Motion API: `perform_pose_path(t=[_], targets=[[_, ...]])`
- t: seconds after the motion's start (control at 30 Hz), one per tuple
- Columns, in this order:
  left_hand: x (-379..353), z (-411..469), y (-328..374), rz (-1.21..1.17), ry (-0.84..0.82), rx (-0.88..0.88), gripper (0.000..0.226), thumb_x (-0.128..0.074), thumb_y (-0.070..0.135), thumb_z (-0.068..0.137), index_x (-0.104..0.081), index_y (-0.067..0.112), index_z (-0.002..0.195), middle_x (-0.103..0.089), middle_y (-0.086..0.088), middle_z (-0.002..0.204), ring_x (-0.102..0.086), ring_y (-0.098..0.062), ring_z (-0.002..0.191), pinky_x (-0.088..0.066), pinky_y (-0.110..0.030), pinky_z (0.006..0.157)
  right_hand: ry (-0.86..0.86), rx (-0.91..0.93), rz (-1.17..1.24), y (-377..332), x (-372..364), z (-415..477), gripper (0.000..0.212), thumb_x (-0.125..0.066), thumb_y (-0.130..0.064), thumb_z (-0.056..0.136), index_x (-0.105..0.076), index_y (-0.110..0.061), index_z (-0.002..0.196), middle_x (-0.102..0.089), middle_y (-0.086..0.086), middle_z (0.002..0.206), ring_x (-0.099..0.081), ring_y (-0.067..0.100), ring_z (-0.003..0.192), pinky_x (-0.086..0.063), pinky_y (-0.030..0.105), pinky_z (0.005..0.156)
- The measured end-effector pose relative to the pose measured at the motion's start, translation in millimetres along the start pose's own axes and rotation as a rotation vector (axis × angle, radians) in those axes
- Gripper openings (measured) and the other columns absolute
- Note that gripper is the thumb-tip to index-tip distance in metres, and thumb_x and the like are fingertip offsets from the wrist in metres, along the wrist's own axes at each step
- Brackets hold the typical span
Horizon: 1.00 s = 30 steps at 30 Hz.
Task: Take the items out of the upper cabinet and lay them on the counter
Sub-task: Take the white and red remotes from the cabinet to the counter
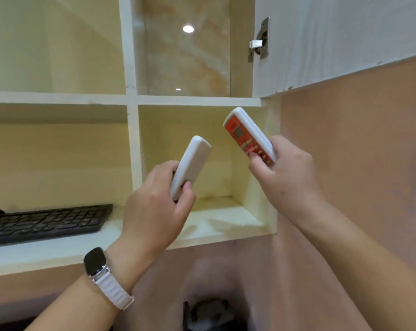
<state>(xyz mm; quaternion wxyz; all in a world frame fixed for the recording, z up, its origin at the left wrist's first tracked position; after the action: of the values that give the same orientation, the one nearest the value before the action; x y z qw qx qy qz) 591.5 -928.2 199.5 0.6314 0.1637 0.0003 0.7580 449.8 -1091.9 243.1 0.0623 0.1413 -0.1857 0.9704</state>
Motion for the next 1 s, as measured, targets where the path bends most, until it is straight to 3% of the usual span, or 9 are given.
perform_pose_path(t=[0.17,0.4,0.5,0.63,0.73,0.83,0.9,1.0], targets=[[-23,-31,-16,-0.207,-0.136,0.045,0.025,-0.055,0.032,0.084,-0.051,0.032,0.109,-0.063,0.005,0.077,-0.055,-0.021,0.058,-0.044,-0.034,0.048,-0.039,-0.205,-0.054,12,-10,-51,0.018,-0.060,-0.030,0.086,-0.054,-0.016,0.078,-0.054,-0.001,0.064,-0.052,0.018,0.060,-0.041,0.036,0.055],[-36,-91,-38,-0.472,-0.394,0.183,0.020,-0.056,0.035,0.089,-0.051,0.037,0.108,-0.061,0.011,0.074,-0.057,-0.016,0.063,-0.045,-0.035,0.056,-0.009,-0.495,-0.101,5,-28,-131,0.009,-0.064,-0.027,0.087,-0.060,-0.024,0.080,-0.058,-0.005,0.064,-0.052,0.006,0.058,-0.037,0.021,0.049],[-36,-122,-46,-0.583,-0.514,0.205,0.024,-0.057,0.033,0.088,-0.053,0.038,0.111,-0.060,0.016,0.076,-0.056,-0.016,0.067,-0.040,-0.033,0.059,0.041,-0.592,-0.169,-5,-31,-172,0.010,-0.065,-0.024,0.087,-0.060,-0.024,0.078,-0.059,-0.004,0.064,-0.053,0.005,0.058,-0.037,0.016,0.049],[-38,-160,-54,-0.737,-0.640,0.257,0.023,-0.058,0.031,0.088,-0.052,0.035,0.110,-0.063,0.014,0.087,-0.059,-0.010,0.072,-0.045,-0.026,0.057,0.035,-0.751,-0.227,-28,-27,-218,0.001,-0.062,-0.025,0.091,-0.062,-0.024,0.091,-0.064,-0.006,0.075,-0.058,0.007,0.064,-0.041,0.011,0.046],[-39,-186,-51,-0.841,-0.718,0.278,0.024,-0.059,0.032,0.088,-0.053,0.034,0.111,-0.065,0.012,0.088,-0.062,-0.011,0.074,-0.052,-0.032,0.059,0.069,-0.823,-0.298,-44,-18,-244,0.005,-0.062,-0.026,0.091,-0.061,-0.031,0.092,-0.066,-0.007,0.078,-0.061,0.008,0.067,-0.043,0.013,0.047],[-39,-208,-36,-0.929,-0.784,0.281,0.020,-0.059,0.033,0.088,-0.050,0.036,0.105,-0.064,0.013,0.085,-0.060,-0.006,0.073,-0.042,-0.017,0.052,0.106,-0.871,-0.390,-59,3,-268,0.014,-0.061,-0.028,0.092,-0.056,-0.036,0.082,-0.065,-0.008,0.077,-0.061,0.010,0.069,-0.045,0.018,0.048],[-36,-221,-18,-0.998,-0.835,0.308,0.021,-0.060,0.030,0.088,-0.048,0.037,0.104,-0.064,0.013,0.084,-0.061,-0.005,0.071,-0.042,-0.014,0.050,0.130,-0.912,-0.452,-70,22,-285,0.011,-0.061,-0.030,0.093,-0.054,-0.037,0.087,-0.064,-0.010,0.078,-0.062,0.011,0.070,-0.050,0.020,0.051],[-23,-241,19,-1.108,-0.928,0.329,0.022,-0.061,0.027,0.089,-0.049,0.037,0.105,-0.065,0.013,0.085,-0.063,-0.006,0.070,-0.051,-0.022,0.053,0.179,-0.971,-0.547,-90,61,-314,0.009,-0.061,-0.034,0.093,-0.054,-0.036,0.099,-0.064,-0.012,0.082,-0.064,0.011,0.074,-0.055,0.026,0.057]])
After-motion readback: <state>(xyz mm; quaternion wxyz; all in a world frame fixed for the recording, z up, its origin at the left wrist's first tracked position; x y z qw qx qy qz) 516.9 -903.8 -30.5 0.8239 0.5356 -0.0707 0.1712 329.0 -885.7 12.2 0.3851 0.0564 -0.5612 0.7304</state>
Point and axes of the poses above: each hand's wrist, its own z-axis towards the middle knuckle, its own x-axis out of the back of the hand, y = z × x, the point moved 3 cm from there along z, towards the middle knuckle
